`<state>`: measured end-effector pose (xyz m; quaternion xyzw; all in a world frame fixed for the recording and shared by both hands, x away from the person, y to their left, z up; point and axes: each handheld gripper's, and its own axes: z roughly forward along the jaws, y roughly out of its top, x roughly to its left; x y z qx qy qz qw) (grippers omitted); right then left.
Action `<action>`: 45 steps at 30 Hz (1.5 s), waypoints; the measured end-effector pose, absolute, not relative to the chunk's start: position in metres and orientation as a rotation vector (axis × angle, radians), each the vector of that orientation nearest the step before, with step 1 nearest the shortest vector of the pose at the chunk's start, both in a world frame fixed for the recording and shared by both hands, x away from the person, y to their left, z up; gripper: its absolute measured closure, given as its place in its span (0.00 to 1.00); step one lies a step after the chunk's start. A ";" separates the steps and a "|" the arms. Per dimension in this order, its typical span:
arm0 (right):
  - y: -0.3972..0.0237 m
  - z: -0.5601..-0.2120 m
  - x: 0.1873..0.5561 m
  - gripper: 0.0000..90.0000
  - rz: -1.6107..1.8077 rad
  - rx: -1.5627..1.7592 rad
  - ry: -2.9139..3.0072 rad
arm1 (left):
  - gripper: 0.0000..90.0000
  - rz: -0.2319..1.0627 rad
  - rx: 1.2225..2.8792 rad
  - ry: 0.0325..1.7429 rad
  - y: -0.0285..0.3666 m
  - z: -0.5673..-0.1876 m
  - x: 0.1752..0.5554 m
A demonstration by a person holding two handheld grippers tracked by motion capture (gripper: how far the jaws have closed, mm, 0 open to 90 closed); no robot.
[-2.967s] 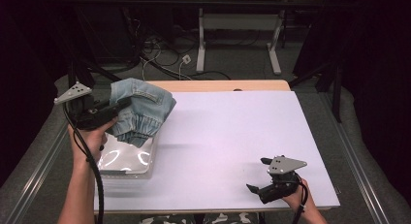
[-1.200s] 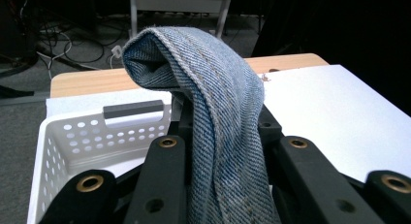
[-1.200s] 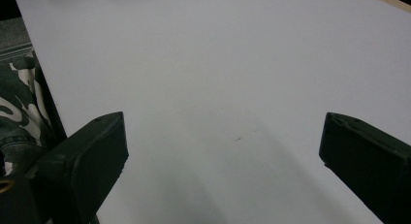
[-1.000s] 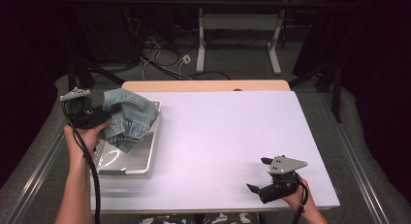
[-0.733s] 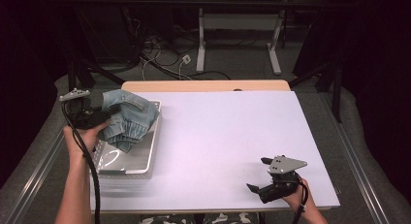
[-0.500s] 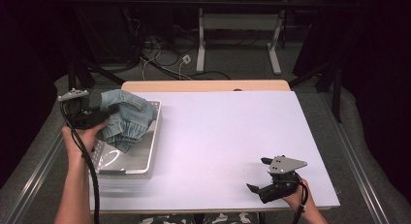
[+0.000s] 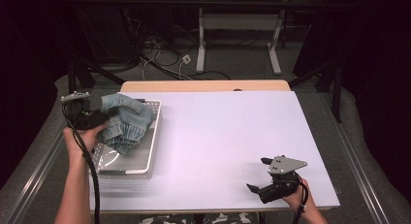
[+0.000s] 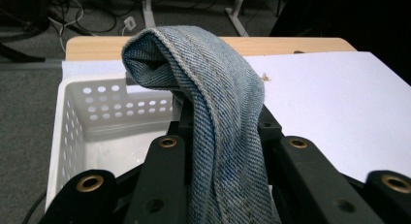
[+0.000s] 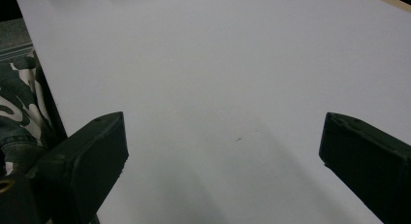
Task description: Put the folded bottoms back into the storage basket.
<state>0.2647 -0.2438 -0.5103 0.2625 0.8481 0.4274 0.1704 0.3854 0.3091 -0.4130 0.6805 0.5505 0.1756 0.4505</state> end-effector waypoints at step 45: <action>-0.244 -0.511 0.265 0.04 1.210 0.745 2.413 | 0.80 0.514 1.875 1.538 0.306 -0.469 0.412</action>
